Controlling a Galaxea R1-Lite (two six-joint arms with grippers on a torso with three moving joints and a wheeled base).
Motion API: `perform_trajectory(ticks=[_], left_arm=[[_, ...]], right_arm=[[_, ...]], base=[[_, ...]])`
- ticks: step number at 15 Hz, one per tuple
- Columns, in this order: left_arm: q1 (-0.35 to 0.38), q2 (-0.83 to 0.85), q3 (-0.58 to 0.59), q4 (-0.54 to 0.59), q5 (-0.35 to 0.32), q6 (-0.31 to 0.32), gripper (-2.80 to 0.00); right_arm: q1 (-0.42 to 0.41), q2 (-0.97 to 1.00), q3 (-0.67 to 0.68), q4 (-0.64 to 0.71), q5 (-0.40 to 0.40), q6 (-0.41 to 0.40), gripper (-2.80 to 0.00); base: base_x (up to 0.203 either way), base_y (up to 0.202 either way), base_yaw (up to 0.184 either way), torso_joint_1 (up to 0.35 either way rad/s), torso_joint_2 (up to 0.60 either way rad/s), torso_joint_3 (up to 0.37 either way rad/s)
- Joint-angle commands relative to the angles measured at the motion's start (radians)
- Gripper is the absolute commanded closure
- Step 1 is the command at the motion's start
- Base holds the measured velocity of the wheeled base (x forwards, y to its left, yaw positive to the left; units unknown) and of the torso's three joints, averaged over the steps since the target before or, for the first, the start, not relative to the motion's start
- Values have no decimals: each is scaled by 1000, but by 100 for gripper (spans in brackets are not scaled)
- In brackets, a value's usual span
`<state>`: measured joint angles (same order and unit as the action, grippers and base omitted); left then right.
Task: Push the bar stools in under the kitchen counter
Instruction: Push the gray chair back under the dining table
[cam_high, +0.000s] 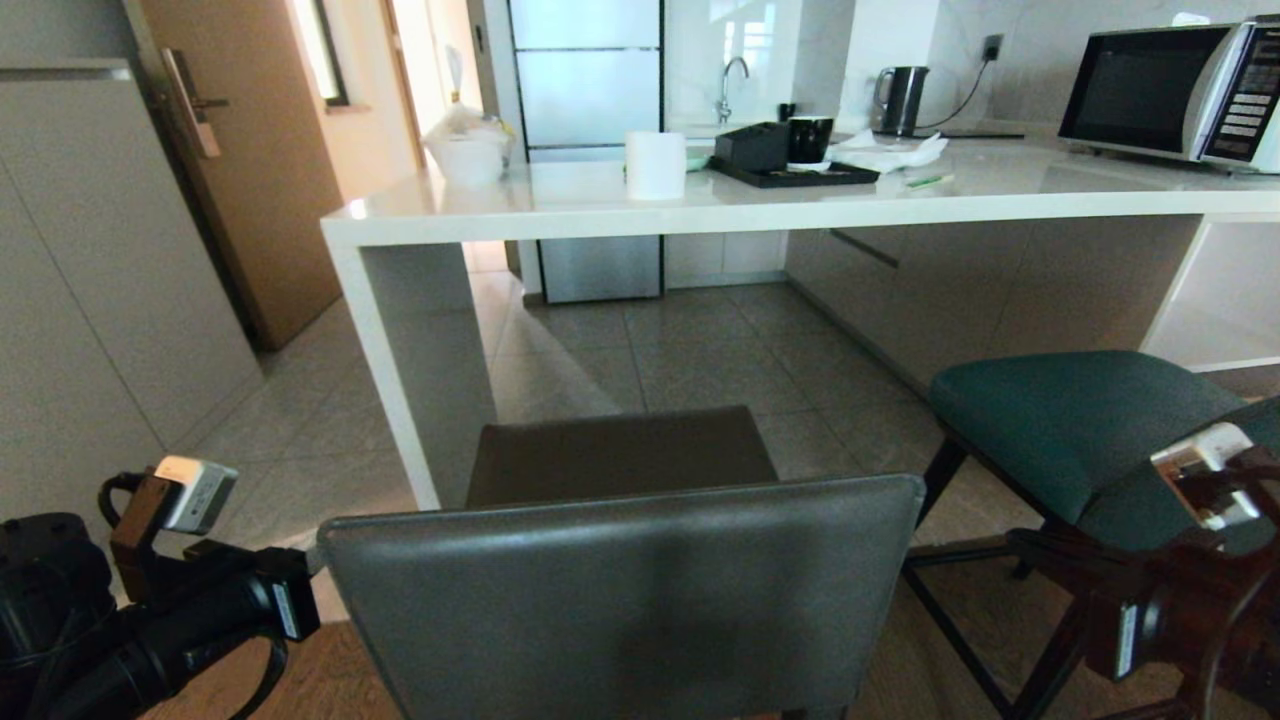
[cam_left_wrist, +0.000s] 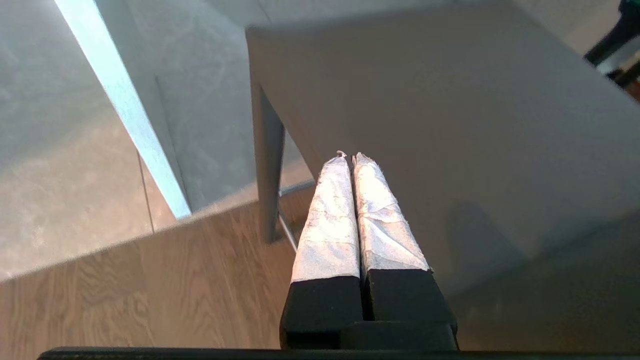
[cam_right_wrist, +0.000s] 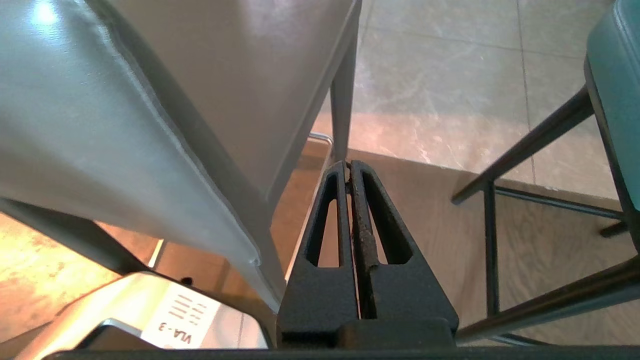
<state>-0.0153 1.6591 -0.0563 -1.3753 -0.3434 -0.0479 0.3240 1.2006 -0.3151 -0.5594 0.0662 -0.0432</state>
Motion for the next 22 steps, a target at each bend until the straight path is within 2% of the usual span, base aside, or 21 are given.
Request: perform_trajectory(ticks=[1, 5, 8, 10, 12, 14, 17, 22], left_arm=[[2, 0, 17, -9, -5, 0, 0], [6, -79, 59, 14, -21, 1, 0], [-7, -150, 56, 75, -18, 9, 0], [-63, -204, 32, 182, -12, 9, 0], [-118, -222, 10, 234, -1, 7, 0], [-155, -214, -22, 260, 42, 5, 0], [-167, -212, -63, 318, 63, 5, 0], [-200, -211, -159, 502, 83, 5, 0]], right_arm=[[34, 55, -17, -5, -23, -1, 0], [54, 39, -2, 2, -80, -4, 0], [81, 37, 7, 3, -86, -6, 0], [97, 49, -4, 3, -85, -6, 0], [115, 69, -16, 3, -87, -6, 0], [125, 93, -33, 3, -89, -6, 0], [154, 136, -53, 3, -89, -6, 0], [190, 258, -99, -7, -126, -24, 0]], base=[[0, 0, 0, 0, 0, 0], [0, 0, 0, 0, 0, 0], [0, 0, 0, 0, 0, 0], [0, 0, 0, 0, 0, 0], [0, 0, 0, 0, 0, 0], [0, 0, 0, 0, 0, 0], [0, 0, 0, 0, 0, 0], [0, 0, 0, 0, 0, 0]])
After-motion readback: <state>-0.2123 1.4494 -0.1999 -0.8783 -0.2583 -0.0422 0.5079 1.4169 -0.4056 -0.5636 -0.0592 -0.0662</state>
